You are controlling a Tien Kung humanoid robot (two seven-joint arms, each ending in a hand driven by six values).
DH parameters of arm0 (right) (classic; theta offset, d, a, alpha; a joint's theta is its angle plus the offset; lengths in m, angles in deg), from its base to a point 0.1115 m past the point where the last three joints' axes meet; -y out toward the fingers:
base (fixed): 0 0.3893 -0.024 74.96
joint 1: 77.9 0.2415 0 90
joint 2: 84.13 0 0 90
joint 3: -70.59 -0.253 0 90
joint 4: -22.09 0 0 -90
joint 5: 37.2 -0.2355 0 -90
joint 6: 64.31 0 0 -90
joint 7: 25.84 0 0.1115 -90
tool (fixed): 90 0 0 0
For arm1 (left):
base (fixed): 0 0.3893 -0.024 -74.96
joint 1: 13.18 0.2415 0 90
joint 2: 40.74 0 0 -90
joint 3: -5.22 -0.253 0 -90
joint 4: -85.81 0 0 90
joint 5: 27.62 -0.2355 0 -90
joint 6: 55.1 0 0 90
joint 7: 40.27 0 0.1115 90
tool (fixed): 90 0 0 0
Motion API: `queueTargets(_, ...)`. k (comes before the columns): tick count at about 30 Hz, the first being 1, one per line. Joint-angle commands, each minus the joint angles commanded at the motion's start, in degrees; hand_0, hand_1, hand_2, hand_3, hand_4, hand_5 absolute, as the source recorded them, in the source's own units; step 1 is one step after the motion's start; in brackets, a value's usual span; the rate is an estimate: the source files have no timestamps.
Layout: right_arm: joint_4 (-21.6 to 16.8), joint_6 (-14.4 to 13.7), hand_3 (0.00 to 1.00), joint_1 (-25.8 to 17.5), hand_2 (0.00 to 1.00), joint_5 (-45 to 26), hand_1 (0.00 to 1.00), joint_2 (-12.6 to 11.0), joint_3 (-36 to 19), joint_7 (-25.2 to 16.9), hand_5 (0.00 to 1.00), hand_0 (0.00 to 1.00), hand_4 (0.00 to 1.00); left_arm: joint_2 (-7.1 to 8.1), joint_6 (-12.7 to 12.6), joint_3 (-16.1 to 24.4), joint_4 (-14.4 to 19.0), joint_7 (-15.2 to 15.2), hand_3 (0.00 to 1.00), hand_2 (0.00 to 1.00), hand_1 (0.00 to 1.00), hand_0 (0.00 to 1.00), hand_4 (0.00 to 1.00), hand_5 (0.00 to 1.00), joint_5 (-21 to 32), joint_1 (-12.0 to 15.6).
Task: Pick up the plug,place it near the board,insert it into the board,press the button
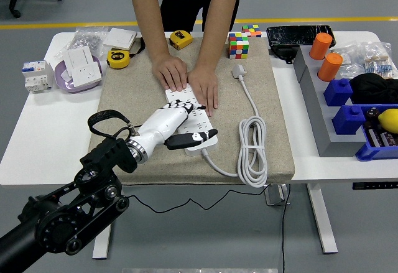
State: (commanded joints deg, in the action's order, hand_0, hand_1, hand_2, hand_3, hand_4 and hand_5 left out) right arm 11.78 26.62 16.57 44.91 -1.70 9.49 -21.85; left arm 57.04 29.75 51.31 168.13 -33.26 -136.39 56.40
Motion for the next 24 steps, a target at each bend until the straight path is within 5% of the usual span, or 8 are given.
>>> queueTargets(3, 0.0, 0.0, 0.6, -0.1, 0.695, -0.1, 0.72, 0.1, 0.0, 0.0, 0.536, 0.816, 0.857, 0.04, -0.6, -1.0, 5.7, -2.7, 0.894, 0.89, 0.935, 0.926, 0.925, 0.998, 6.4, 2.4)
queueTargets(4, 0.0, 0.0, 0.6, -0.1, 0.695, 0.1, 0.72, 0.1, -0.1, 0.0, 0.535, 0.817, 0.859, 0.16, -0.7, -1.2, 7.9, -3.1, 0.842, 0.79, 0.817, 0.781, 0.857, 0.49, 9.0, 3.1)
queueTargets(9, 0.0, 0.0, 0.6, -0.1, 0.695, 0.2, 0.72, 0.0, -0.4, 0.0, 0.535, 0.817, 0.859, 1.44, -0.3, -0.6, 12.4, -0.7, 0.842, 0.79, 0.817, 0.781, 0.857, 0.49, 15.0, 4.6)
queueTargets(10, 0.0, 0.0, 0.601, -0.1, 0.695, 0.2, 0.72, 0.0, -0.4, 0.0, 0.538, 0.817, 0.862, 1.85, 0.1, -0.3, 12.5, 0.3, 0.794, 0.226, 0.157, 0.272, 0.682, 0.197, 13.8, 4.5)
queueTargets(15, 0.0, -0.1, 0.601, 0.0, 0.695, -0.1, 0.72, -0.1, -0.4, -0.1, 0.538, 0.817, 0.862, 2.89, 5.0, 1.3, 11.7, 6.5, 0.794, 0.226, 0.157, 0.272, 0.682, 0.197, 6.1, 4.0)
queueTargets(16, 0.0, -0.1, 0.601, 0.0, 0.695, -0.1, 0.72, -0.1, -0.3, -0.1, 0.54, 0.817, 0.863, 2.94, 6.4, 1.5, 11.6, 7.8, 0.85, 0.135, 0.035, 0.158, 0.479, 0.036, 4.4, 3.9)
queueTargets(19, 0.0, -0.1, 0.601, 0.0, 0.695, 0.1, 0.72, -0.1, -0.6, 0.0, 0.54, 0.817, 0.863, 2.85, 11.2, 1.7, 10.5, 12.0, 0.85, 0.135, 0.035, 0.158, 0.479, 0.036, 0.6, 3.2)
queueTargets(24, 0.0, -0.1, 0.602, 0.0, 0.695, 0.1, 0.72, -0.1, -0.5, 0.0, 0.546, 0.816, 0.869, 2.55, 13.9, 0.8, 8.6, 14.7, 0.914, 0.141, 0.025, 0.138, 0.479, 0.029, -2.1, 1.8)
